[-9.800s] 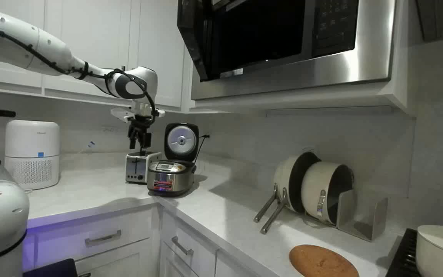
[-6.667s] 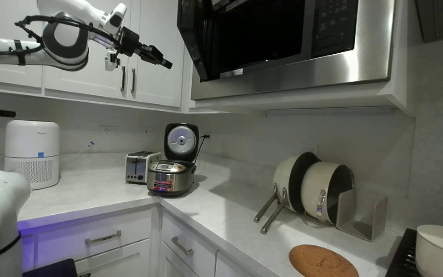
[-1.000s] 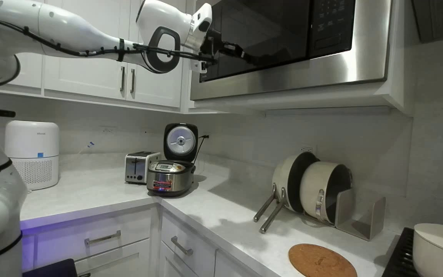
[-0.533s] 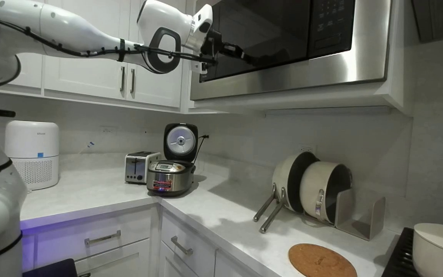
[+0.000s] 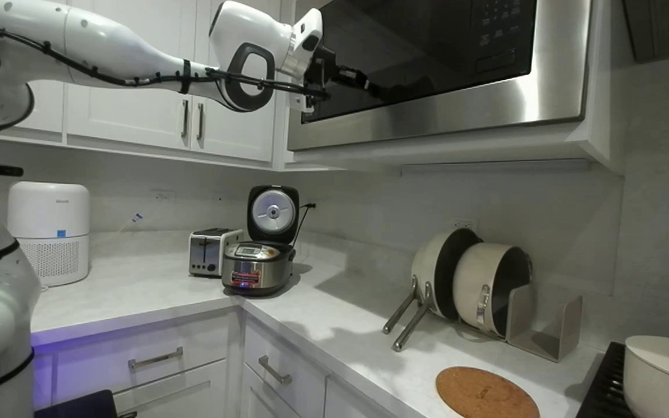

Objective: Close the microwave door, close the rice cooker, push the lever on the toaster downwards

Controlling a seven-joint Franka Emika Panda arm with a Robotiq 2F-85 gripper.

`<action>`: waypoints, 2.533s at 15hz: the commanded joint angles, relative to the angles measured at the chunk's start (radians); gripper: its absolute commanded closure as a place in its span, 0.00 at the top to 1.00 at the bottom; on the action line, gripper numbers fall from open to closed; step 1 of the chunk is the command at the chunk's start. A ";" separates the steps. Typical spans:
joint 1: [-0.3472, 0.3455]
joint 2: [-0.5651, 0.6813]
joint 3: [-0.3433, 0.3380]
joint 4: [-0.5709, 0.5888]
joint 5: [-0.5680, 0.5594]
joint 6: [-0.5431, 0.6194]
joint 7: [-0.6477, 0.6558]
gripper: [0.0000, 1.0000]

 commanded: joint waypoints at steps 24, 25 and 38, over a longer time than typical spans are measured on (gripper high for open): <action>-0.011 -0.207 0.075 -0.006 -0.088 -0.738 -0.044 1.00; -0.010 -0.209 0.075 0.005 -0.091 -0.787 -0.058 1.00; 0.136 -0.180 0.119 0.138 -0.031 -1.253 -0.266 1.00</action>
